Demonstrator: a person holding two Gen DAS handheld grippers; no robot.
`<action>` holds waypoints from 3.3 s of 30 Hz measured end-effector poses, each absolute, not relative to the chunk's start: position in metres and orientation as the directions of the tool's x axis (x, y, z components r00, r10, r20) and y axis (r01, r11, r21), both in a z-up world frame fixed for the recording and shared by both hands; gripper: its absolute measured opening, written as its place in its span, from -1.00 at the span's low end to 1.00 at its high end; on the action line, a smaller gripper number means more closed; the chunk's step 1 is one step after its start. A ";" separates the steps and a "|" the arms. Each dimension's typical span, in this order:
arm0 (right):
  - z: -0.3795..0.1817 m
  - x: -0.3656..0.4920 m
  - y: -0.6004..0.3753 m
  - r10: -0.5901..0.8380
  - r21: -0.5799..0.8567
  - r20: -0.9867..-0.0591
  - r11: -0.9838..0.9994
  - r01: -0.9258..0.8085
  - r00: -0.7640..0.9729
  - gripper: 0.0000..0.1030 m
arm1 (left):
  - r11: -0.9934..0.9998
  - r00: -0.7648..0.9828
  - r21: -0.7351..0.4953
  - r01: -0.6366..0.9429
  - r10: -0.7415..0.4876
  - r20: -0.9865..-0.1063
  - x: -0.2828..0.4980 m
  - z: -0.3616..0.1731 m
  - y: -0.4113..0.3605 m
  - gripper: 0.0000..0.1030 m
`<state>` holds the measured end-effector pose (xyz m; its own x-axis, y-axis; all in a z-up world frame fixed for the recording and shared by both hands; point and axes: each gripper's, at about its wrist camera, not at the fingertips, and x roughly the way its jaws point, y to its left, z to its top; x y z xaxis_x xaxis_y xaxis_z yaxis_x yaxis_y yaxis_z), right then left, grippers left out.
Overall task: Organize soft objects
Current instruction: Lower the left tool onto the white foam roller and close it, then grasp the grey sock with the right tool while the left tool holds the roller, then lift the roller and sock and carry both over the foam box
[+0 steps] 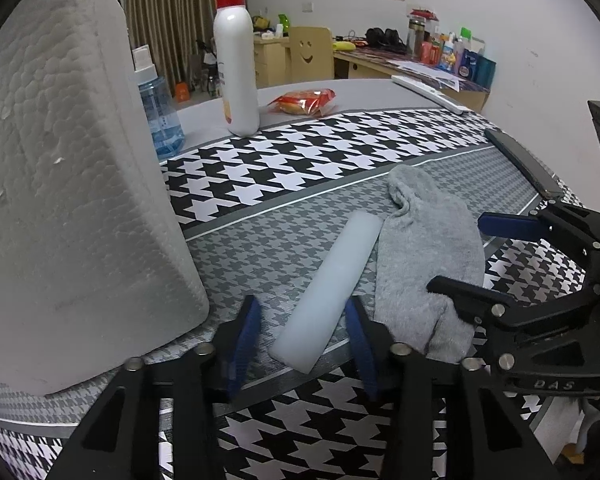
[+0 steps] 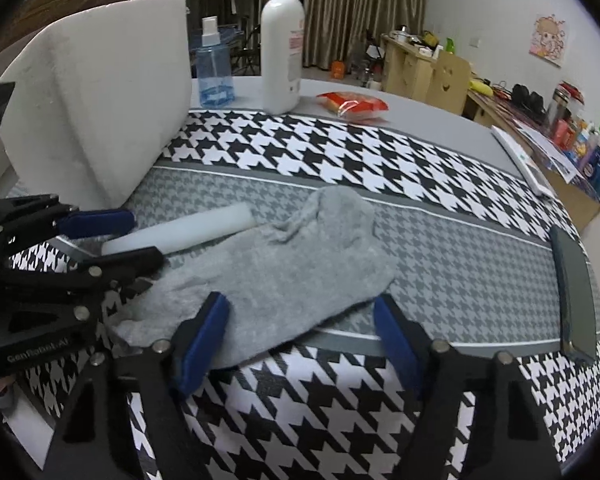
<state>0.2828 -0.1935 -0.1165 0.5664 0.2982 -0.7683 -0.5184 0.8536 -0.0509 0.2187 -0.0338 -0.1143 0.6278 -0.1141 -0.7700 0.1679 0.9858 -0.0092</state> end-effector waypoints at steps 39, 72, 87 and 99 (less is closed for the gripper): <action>-0.114 0.276 -0.164 0.315 -0.134 -0.774 0.766 -0.628 0.549 0.32 | 0.979 0.676 -0.066 0.191 -0.180 -0.715 0.203 -0.104 -0.028 -0.69; -0.082 0.237 -0.185 0.410 -0.007 -0.701 0.815 -0.580 0.584 -0.78 | 0.981 0.754 -0.057 0.184 -0.178 -0.632 0.172 -0.075 -0.022 -0.69; -0.072 0.236 -0.213 0.425 0.074 -0.645 0.862 -0.501 0.635 -0.78 | 0.980 0.767 -0.079 0.184 -0.193 -0.612 0.156 -0.060 -0.027 -0.68; -0.065 0.248 -0.227 0.428 0.107 -0.619 0.877 -0.468 0.659 -0.78 | 0.984 0.789 -0.045 0.172 -0.165 -0.591 0.166 -0.046 -0.032 -0.68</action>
